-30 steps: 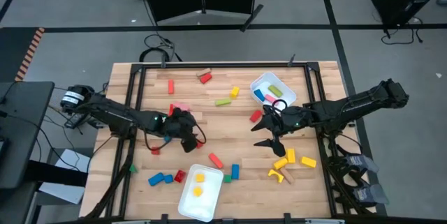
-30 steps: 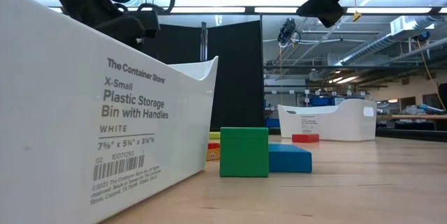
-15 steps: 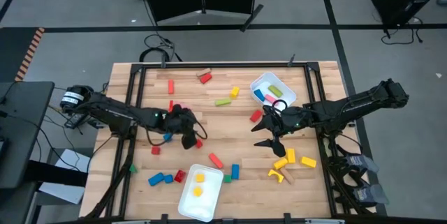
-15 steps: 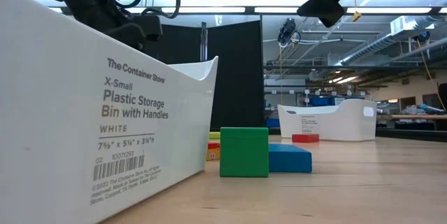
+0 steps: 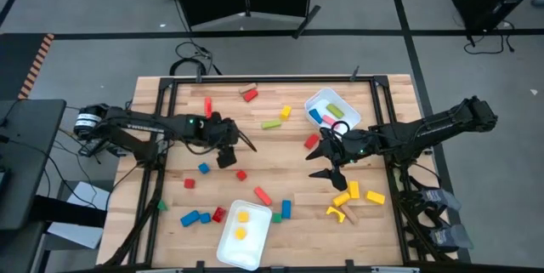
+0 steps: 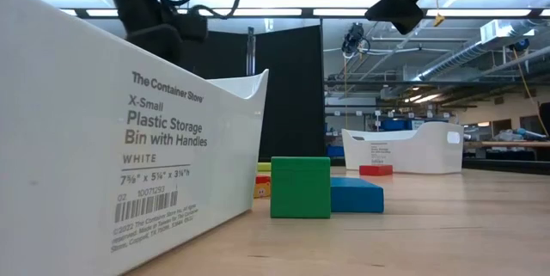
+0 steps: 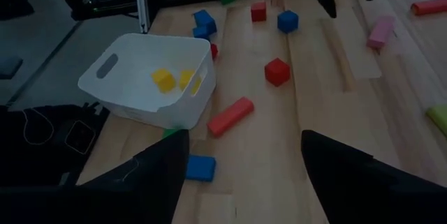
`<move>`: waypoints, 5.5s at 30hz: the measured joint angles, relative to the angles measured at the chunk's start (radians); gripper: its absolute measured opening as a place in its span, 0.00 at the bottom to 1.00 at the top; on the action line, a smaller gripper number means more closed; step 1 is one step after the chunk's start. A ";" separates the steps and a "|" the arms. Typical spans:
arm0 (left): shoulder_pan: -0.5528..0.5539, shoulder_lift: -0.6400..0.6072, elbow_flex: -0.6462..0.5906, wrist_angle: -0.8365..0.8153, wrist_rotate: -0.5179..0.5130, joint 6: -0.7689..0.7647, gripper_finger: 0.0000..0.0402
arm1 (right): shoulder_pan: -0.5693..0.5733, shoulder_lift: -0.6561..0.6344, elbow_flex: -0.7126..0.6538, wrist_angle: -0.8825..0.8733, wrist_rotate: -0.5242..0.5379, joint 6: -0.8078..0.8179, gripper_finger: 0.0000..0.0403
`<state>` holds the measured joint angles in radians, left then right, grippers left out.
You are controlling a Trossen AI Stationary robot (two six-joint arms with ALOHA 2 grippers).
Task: Sort blocks by size
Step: Put the red square block into the bottom white bin, then put the green rectangle block into the top white bin
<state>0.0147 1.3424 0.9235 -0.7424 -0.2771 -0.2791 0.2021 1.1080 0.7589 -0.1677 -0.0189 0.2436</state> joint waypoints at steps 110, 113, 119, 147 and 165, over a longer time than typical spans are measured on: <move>-0.536 -0.343 -0.110 0.262 -0.438 -0.248 0.76 | -0.428 0.756 0.436 -0.098 0.040 -0.534 0.71; -0.525 -0.392 -0.185 0.309 -0.471 -0.301 0.76 | -0.481 0.827 0.513 -0.140 -0.013 -0.582 0.71; -0.477 -0.452 -0.303 0.383 -0.514 -0.356 0.76 | -0.539 0.958 0.647 -0.239 -0.066 -0.636 0.71; -0.387 -0.457 -0.335 0.418 -0.641 -0.423 0.76 | -0.544 0.994 0.709 -0.334 -0.059 -0.629 0.27; -0.387 -0.423 -0.335 0.406 -0.469 -0.492 0.76 | -0.612 0.383 0.576 -0.478 -0.165 -0.576 0.27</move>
<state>-0.3721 0.9198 0.5888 -0.3362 -0.7459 -0.7708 -0.4101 1.4906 1.3350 -0.6457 -0.1841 -0.3322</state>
